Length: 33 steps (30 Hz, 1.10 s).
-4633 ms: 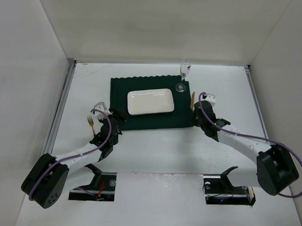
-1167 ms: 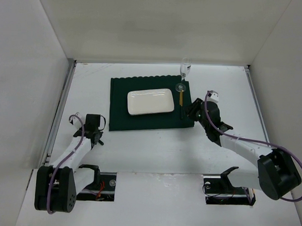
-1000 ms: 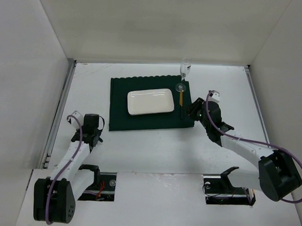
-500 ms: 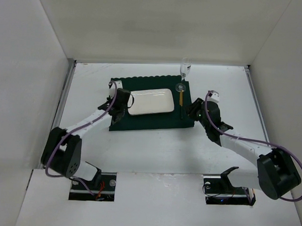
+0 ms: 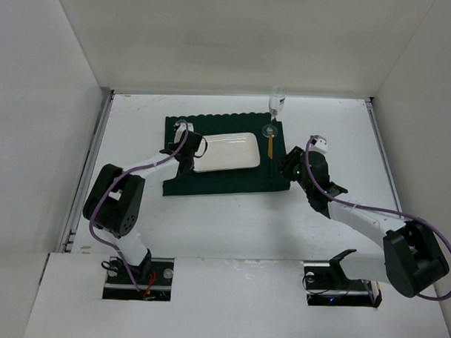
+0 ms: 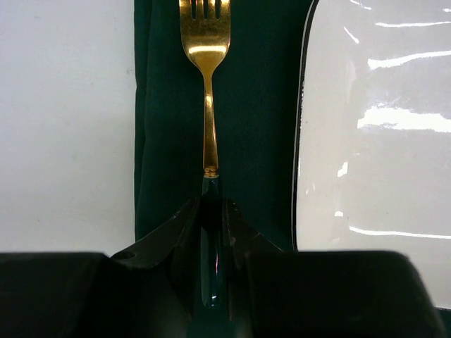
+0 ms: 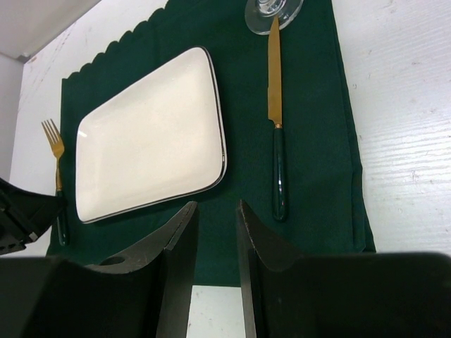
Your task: Set the dinner table for one person
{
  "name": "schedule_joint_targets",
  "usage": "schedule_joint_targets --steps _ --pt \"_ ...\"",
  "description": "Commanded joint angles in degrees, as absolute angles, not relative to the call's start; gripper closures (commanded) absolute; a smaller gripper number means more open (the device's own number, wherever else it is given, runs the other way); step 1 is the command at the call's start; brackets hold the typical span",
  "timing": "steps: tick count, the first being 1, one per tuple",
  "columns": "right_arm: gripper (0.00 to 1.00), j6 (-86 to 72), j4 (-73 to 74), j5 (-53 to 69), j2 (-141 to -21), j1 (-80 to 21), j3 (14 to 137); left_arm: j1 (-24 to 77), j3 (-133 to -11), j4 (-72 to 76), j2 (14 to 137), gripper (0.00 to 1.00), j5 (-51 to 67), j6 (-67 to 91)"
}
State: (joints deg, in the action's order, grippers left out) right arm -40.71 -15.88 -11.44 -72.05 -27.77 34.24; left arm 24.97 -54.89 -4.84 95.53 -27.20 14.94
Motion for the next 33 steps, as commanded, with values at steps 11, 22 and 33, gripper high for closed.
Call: schedule_joint_targets --steps 11,22,33 --pt "0.63 -39.7 -19.1 -11.9 -72.3 -27.7 34.9 23.6 -56.4 -1.7 99.1 0.90 -27.3 14.4" --pt "0.48 -39.6 -19.3 -13.0 -72.2 -27.7 34.5 23.9 -50.6 -1.6 85.3 0.65 -28.9 20.8" --pt "0.60 -40.9 -20.7 -16.3 -69.9 -26.3 32.1 19.7 -35.2 -0.3 60.0 0.57 -31.0 36.2"
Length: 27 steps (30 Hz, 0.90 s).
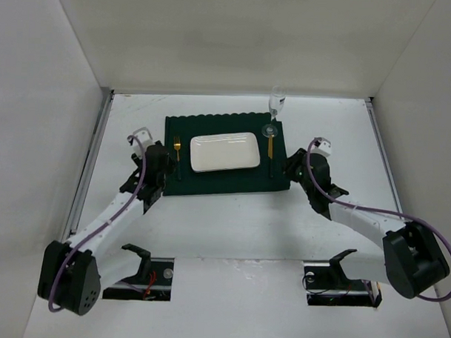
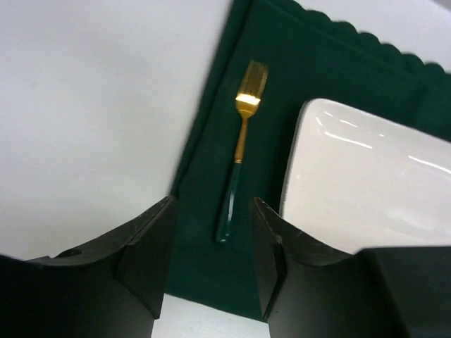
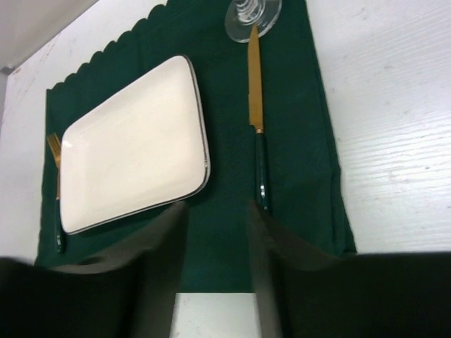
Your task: Set the dinner table for one person
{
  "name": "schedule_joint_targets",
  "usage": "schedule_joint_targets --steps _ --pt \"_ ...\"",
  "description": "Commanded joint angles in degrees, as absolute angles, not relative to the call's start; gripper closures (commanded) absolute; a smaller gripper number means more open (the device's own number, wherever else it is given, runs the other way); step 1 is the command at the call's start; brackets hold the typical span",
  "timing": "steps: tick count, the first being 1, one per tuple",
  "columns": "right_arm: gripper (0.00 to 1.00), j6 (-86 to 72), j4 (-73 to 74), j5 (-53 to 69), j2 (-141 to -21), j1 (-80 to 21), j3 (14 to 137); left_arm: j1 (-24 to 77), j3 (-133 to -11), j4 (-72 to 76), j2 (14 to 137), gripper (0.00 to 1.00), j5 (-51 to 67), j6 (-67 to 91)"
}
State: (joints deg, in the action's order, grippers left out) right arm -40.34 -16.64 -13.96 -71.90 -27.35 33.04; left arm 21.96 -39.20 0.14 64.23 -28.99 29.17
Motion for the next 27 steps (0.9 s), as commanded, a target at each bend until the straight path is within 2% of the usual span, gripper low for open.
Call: schedule_joint_targets --steps 1,2,3,7,10,14,17,20,27 --pt "0.75 -41.1 -21.1 -16.4 -69.4 -25.9 31.6 18.2 -33.0 -0.6 57.5 0.56 -31.0 38.5" --pt "0.85 -41.3 -20.9 -16.4 -68.7 -25.0 31.3 17.0 -31.4 -1.1 55.6 0.55 -30.9 40.0" --pt "0.90 -41.9 -20.7 -16.6 -68.0 -24.1 30.8 15.5 -29.3 -1.8 53.0 0.55 -30.8 41.6" --pt "0.91 -45.1 -21.2 -16.8 -63.8 -20.2 27.6 11.3 -22.1 -3.4 43.9 0.53 -31.6 44.9" --pt "0.83 -46.0 -21.7 -18.2 -63.1 -18.5 26.5 10.0 -20.2 -6.1 40.2 0.50 -31.6 46.1" --pt "0.61 -45.8 -22.1 -18.5 -65.4 -18.8 27.0 10.1 -19.2 -7.1 39.4 0.48 -30.9 48.5" --pt "0.52 -45.4 -22.8 -19.1 -67.1 -18.8 27.3 11.1 -19.2 -6.6 40.0 0.48 -30.8 49.1" --pt "0.48 -44.9 -22.9 -18.0 -68.3 -18.8 27.9 12.3 -19.5 -6.3 40.7 0.48 -30.8 49.3" --pt "0.47 -43.9 -22.9 -18.3 -68.6 -18.8 28.0 13.0 -22.2 -7.4 44.9 0.50 -28.0 48.6"
